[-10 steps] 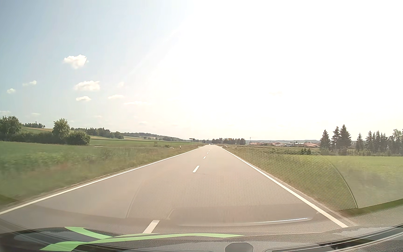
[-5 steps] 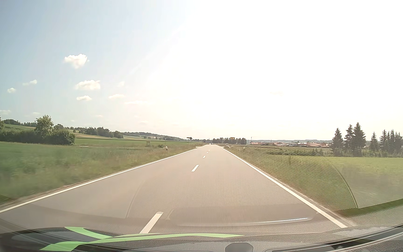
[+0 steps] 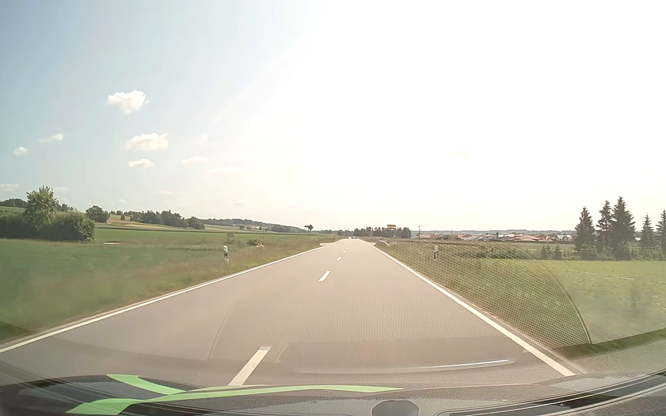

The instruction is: Follow the waypoints while adhering to traffic rules and regulations

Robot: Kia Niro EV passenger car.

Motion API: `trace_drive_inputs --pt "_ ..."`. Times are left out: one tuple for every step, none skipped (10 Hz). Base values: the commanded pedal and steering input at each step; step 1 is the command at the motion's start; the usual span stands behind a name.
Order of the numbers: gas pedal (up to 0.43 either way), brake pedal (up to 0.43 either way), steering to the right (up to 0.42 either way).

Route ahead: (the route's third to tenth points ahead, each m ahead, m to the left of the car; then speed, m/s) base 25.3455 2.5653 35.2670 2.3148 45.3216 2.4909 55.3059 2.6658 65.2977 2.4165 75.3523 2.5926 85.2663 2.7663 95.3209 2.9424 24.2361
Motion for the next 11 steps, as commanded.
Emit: trace_drive_inputs --pt "0.138 0.0 -0.003" --pt "0.138 0.0 -0.003" --pt "0.138 0.0 -0.003" --pt "0.138 0.0 -0.003" --pt "0.138 0.0 -0.003" --pt "0.138 0.0 -0.003" --pt "0.138 0.0 -0.003" --pt "0.138 0.0 -0.003" --pt "0.13 0.0 -0.003" --pt "0.13 0.0 -0.003" --pt "0.13 0.0 -0.002"
